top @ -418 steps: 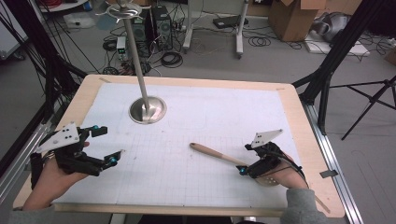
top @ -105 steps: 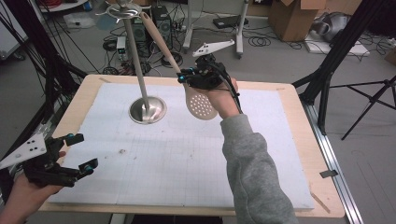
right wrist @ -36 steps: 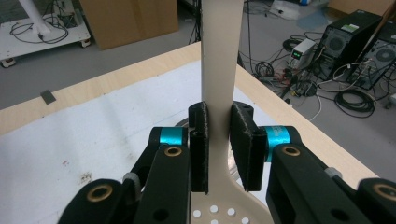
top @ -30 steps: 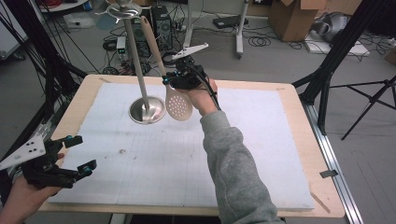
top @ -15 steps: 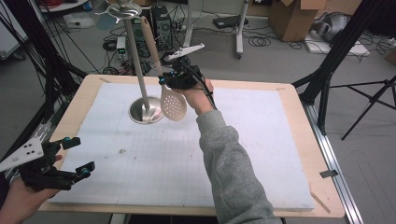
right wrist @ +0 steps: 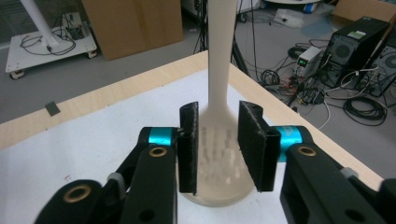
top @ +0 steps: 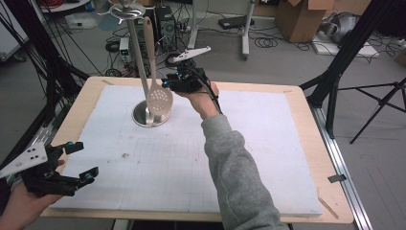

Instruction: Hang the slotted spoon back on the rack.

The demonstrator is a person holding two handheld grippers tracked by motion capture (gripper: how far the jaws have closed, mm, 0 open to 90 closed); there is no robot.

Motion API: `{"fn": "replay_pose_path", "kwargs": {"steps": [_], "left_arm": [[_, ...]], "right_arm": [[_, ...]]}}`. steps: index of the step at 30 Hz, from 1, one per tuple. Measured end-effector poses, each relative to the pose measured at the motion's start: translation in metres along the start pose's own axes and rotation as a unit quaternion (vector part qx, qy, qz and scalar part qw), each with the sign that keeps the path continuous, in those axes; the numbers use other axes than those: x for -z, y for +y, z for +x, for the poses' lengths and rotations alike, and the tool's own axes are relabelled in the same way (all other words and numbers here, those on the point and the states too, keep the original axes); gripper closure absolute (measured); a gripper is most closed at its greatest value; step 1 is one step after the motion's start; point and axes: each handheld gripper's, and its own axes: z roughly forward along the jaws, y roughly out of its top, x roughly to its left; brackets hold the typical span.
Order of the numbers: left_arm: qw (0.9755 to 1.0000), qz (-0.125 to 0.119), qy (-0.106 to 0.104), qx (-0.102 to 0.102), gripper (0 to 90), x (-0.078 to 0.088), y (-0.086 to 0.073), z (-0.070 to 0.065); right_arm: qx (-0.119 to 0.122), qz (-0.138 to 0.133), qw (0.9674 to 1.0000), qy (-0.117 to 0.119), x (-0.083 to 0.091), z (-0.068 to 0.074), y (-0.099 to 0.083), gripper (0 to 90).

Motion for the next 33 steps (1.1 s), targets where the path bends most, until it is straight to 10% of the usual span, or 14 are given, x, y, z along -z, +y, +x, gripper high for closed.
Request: {"fn": "replay_pose_path", "kwargs": {"steps": [33], "left_arm": [[1.0,-0.002,-0.008,-0.002,2.0,-0.013,0.001,0.004]], "right_arm": [[0.02,-0.014,0.9997,0.005,0.034,0.002,-0.025,14.6]]}}
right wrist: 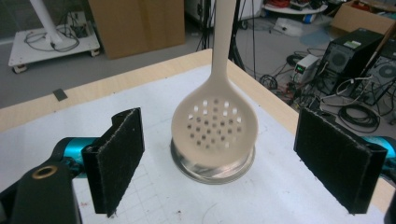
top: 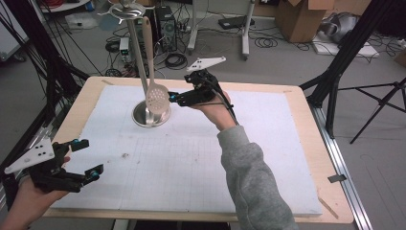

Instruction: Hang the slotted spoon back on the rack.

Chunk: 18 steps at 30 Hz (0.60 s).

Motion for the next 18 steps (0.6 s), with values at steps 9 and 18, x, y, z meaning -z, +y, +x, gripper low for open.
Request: {"fn": "replay_pose_path", "kwargs": {"steps": [9,18], "left_arm": [[1.0,-0.003,-0.001,0.008,2.0,-0.009,0.0,0.005],[0.9999,-0.006,-0.002,0.011,2.0,-0.013,0.0,0.007]], "right_arm": [[-0.007,0.019,0.9995,0.024,0.011,-0.002,-0.018,10.8],[-0.009,0.01,0.9993,0.034,0.03,-0.003,-0.027,10.1]]}}
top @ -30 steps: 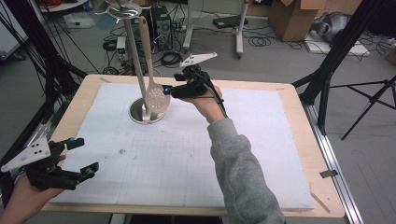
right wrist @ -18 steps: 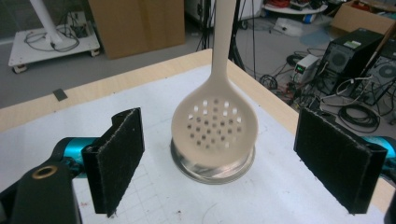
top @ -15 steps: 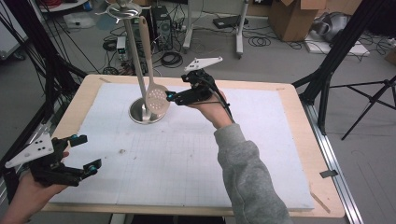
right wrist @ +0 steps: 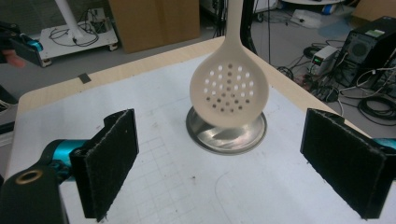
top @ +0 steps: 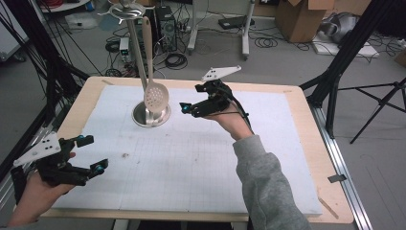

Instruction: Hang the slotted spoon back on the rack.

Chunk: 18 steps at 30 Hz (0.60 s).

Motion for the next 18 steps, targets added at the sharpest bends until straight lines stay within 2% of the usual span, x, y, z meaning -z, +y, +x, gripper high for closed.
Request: {"fn": "replay_pose_path", "kwargs": {"steps": [6,12,18], "left_arm": [[1.0,-0.009,0.0,-0.002,2.0,-0.003,0.002,0.001],[0.9999,-0.01,0.001,-0.003,2.0,-0.008,0.001,0.001],[0.9998,-0.019,0.001,-0.007,2.0,-0.011,0.005,0.001]], "right_arm": [[-0.007,0.005,0.9999,0.006,0.003,0.002,-0.009,9.9],[0.001,0.008,1.0,0.004,0.008,0.008,-0.017,9.8],[-0.007,0.008,0.9999,-0.003,0.018,0.013,-0.028,9.8]]}}
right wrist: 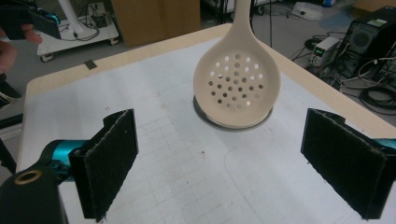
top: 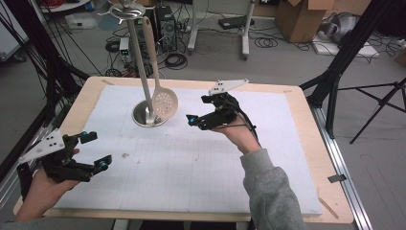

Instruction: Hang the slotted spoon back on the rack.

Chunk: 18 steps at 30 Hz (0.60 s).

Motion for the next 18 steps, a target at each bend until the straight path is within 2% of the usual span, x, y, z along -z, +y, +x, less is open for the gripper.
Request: {"fn": "replay_pose_path", "kwargs": {"steps": [7,13,18], "left_arm": [[0.9998,-0.015,0.011,0.001,2.0,-0.004,0.003,0.001],[0.9991,-0.035,0.021,-0.006,2.0,-0.007,0.004,0.003],[0.9993,-0.037,0.01,-0.006,2.0,-0.012,0.005,0.002]], "right_arm": [[-0.011,-0.007,0.9999,-0.007,0.015,-0.001,-0.017,9.8],[-0.016,-0.016,0.9994,-0.025,0.029,0.003,-0.036,9.9],[-0.015,-0.008,0.9994,-0.029,0.036,0.006,-0.047,9.9]]}}
